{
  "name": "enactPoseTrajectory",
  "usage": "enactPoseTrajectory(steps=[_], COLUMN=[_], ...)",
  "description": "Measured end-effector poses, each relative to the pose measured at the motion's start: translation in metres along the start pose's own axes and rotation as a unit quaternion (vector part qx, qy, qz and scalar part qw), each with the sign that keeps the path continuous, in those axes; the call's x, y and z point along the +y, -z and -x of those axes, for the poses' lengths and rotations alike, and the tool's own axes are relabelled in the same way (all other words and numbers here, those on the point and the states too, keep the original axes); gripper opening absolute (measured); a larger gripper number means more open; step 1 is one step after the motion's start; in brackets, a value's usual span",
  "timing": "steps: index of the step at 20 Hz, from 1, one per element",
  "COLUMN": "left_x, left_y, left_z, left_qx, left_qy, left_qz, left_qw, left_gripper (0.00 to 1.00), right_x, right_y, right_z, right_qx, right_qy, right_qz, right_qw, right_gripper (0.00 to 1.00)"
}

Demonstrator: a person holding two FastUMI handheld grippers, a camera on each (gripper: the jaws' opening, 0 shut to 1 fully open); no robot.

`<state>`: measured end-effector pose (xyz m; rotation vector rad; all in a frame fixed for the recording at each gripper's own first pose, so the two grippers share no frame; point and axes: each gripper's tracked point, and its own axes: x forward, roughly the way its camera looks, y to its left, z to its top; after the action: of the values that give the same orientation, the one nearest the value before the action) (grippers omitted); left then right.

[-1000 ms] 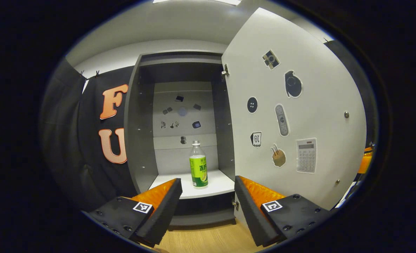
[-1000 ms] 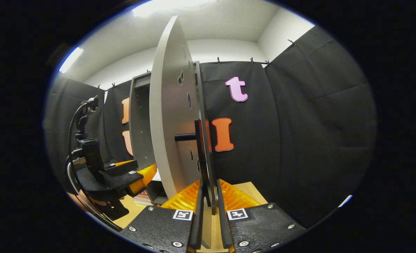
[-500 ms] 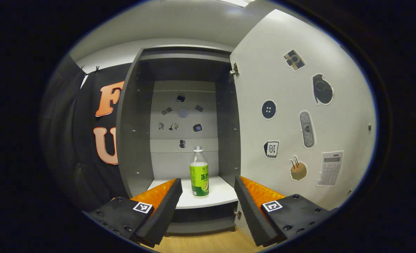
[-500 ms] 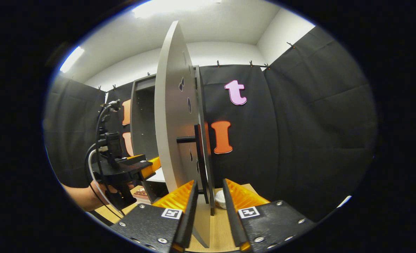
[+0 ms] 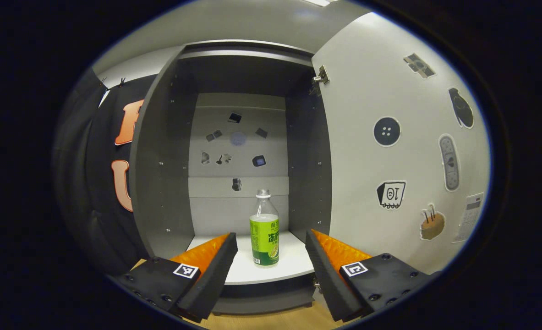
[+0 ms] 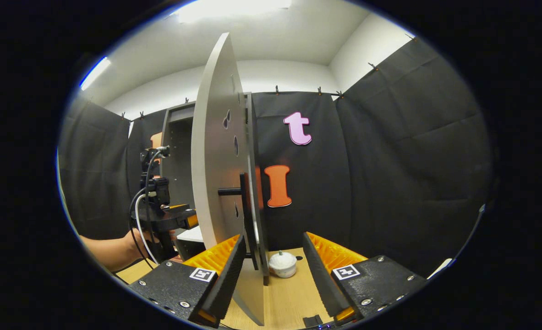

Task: Open the cabinet door with the right hand, grasp the bottle in the cabinet with the left hand and place it on the coaster, then close the cabinet door with the right hand.

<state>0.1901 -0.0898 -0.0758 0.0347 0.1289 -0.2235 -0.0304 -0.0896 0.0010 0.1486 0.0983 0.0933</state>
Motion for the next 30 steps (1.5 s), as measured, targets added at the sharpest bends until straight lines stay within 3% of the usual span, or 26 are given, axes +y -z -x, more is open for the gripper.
enactPoseTrajectory(steps=[5,6,7,8,9,12,15,19,23,25,30], left_x=[0.003,0.003,0.0,0.0,0.001,-0.002,0.012,0.021,0.018,0.02,0.023], left_y=[0.015,0.021,0.028,0.032,0.037,0.054,0.07,0.077,0.075,0.075,0.07], left_z=[-0.05,-0.061,-0.071,-0.081,-0.089,-0.112,-0.128,-0.146,-0.15,-0.152,-0.15], left_qx=[0.018,0.026,0.034,0.038,0.044,0.066,0.083,0.09,0.097,0.098,0.098], left_qy=[0.008,0.009,0.01,0.009,0.006,0.004,-0.023,-0.034,-0.023,-0.024,-0.026], left_qz=[0.0,0.0,-0.002,-0.004,-0.01,-0.006,-0.012,-0.026,-0.01,-0.018,-0.005], left_qw=[1.0,1.0,0.999,0.999,0.999,0.998,0.996,0.995,0.995,0.995,0.995], left_gripper=[0.98,0.98,0.98,0.98,0.98,0.98,0.96,0.96,0.95,0.84,0.81], right_x=[-0.006,-0.01,-0.013,-0.016,-0.016,-0.015,-0.015,-0.021,-0.027,-0.029,-0.029], right_y=[0.003,0.006,0.008,0.009,0.008,0.009,0.012,0.014,0.015,0.018,0.017], right_z=[-0.002,-0.003,-0.002,-0.001,-0.001,0.0,0.003,0.006,0.01,0.011,0.014], right_qx=[0.003,0.006,0.009,0.009,0.007,0.007,0.01,0.014,0.017,0.02,0.019], right_qy=[0.006,0.009,0.015,0.021,0.026,0.036,0.042,0.052,0.06,0.061,0.056], right_qz=[-0.002,-0.007,-0.011,-0.012,-0.011,-0.001,0.001,-0.004,-0.001,0.001,-0.001], right_qw=[1.0,1.0,1.0,1.0,1.0,0.999,0.999,0.999,0.998,0.998,0.998], right_gripper=[0.79,0.85,0.83,0.89,0.84,0.84,0.84,0.84,0.84,0.84,0.84])
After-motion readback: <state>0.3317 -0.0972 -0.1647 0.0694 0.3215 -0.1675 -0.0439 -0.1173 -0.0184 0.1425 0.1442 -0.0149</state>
